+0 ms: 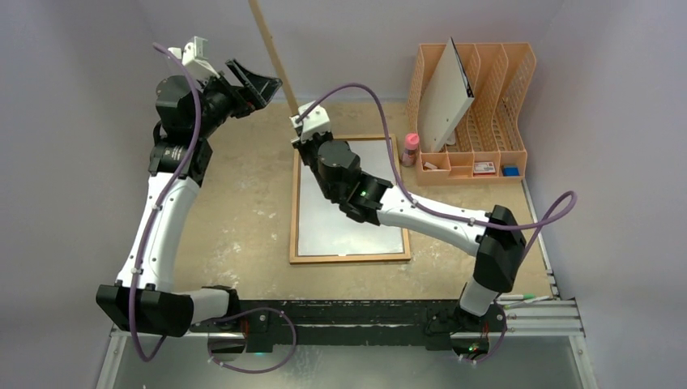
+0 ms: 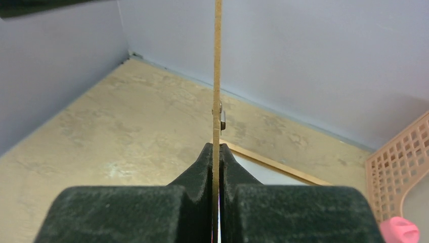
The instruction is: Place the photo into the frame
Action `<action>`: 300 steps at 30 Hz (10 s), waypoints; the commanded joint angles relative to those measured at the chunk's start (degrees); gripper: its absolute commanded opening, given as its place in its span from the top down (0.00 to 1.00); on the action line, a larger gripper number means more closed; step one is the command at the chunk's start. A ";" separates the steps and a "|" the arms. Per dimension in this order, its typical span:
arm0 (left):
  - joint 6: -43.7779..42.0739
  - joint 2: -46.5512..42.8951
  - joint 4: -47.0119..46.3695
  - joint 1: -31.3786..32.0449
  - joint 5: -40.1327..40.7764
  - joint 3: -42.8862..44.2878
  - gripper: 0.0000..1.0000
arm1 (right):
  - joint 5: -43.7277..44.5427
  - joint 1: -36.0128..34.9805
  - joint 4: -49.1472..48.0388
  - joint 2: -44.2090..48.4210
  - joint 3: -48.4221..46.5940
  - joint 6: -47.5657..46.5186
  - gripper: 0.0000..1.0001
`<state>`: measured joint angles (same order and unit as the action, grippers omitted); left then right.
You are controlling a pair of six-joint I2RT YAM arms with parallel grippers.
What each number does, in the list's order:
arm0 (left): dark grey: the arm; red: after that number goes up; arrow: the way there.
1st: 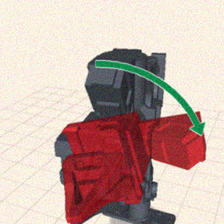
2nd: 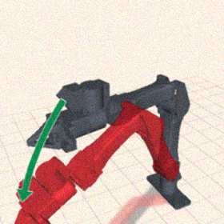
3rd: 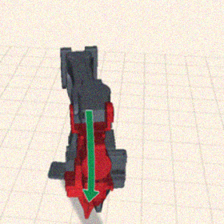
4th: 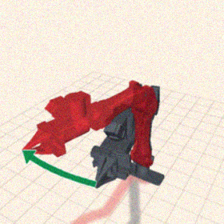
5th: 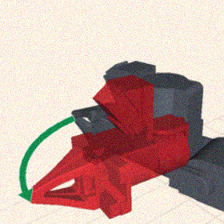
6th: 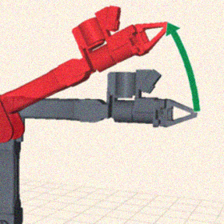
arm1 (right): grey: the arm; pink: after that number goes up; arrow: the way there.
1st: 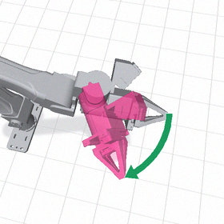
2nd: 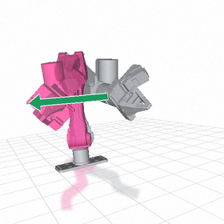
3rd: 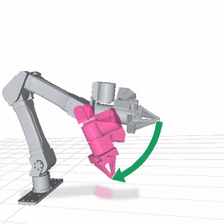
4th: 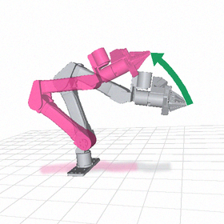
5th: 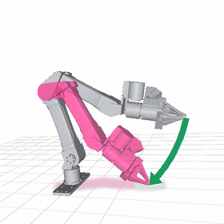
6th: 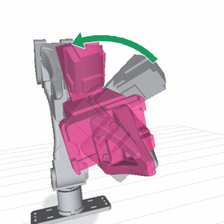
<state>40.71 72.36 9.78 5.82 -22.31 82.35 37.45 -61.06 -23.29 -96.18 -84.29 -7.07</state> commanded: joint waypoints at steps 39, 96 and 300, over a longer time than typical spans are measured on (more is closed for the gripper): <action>-0.56 -4.51 13.80 0.42 18.05 5.50 1.00 | 14.57 -10.75 -38.16 -12.61 -4.87 -41.66 0.64; 23.68 4.02 -31.96 -2.31 -41.04 -2.94 1.00 | -83.87 47.98 -23.79 27.32 30.30 55.21 0.09; -44.94 -7.95 19.38 32.39 11.50 -23.46 0.22 | -60.66 37.27 -19.39 9.75 28.30 76.30 1.00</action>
<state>0.08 63.59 26.61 37.54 -13.23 58.35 -22.04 -23.94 -37.39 -87.81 -52.51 67.11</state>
